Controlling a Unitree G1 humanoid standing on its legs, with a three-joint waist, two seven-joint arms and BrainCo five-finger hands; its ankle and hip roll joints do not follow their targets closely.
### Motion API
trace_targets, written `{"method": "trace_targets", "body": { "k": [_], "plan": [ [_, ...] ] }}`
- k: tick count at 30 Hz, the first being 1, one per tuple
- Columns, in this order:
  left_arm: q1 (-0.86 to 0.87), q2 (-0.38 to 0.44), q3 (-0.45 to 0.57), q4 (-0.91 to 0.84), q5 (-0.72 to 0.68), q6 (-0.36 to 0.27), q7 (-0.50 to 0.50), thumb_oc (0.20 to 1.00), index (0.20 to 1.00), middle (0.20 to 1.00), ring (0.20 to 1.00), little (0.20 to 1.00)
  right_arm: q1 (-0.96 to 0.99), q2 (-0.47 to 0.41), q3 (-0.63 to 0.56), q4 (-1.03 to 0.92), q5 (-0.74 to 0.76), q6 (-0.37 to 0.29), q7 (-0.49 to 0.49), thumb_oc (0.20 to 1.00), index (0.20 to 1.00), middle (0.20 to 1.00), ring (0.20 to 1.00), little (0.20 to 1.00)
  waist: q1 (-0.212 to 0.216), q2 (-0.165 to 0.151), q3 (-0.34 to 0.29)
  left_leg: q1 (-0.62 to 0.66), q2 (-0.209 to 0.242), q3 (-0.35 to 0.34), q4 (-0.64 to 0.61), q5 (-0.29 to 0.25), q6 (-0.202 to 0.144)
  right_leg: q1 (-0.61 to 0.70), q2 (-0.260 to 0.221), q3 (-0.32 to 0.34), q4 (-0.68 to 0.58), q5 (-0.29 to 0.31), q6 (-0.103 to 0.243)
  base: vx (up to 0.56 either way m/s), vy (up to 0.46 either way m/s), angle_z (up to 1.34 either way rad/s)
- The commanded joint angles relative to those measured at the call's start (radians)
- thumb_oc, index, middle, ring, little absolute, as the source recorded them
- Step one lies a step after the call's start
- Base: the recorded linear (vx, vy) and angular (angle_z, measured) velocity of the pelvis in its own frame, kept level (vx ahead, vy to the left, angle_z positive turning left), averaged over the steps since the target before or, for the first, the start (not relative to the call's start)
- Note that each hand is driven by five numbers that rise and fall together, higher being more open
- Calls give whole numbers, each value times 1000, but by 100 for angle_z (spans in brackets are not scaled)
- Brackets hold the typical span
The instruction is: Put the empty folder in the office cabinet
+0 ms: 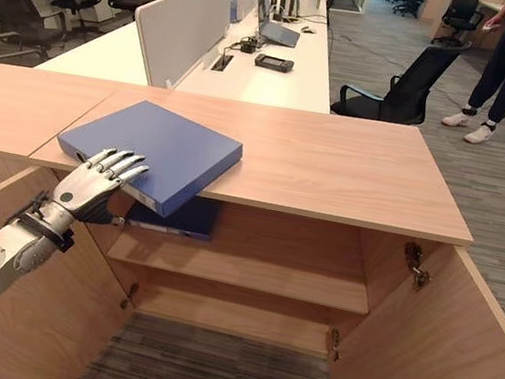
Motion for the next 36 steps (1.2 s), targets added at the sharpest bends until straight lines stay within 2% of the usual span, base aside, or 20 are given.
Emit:
{"method": "trace_targets", "body": {
  "k": [1,9,36],
  "plan": [
    [-153,45,-1,25,12,16,36,1000,1000,1000,1000,1000,-74,-18,-24,32,55,-15,-8,1000,1000,1000,1000,1000,-25,-11,38,-14,-9,31,13,-28,-14,110,-31,15,14,-168,87,0,0,0],
    [-168,31,-25,53,7,20,22,1000,1000,1000,1000,1000,-76,-18,-42,39,74,-12,-12,1000,1000,1000,1000,1000,-32,-6,39,-10,-9,37,13,-29,-14,109,-27,21,17,-170,87,1,0,0],
    [-192,25,-2,19,-16,25,29,1000,1000,1000,1000,1000,-74,-18,-49,64,64,4,-13,1000,1000,1000,1000,1000,-34,-7,37,-16,-7,44,13,-24,-14,107,-29,21,17,-171,87,0,0,0]
  ]
}}
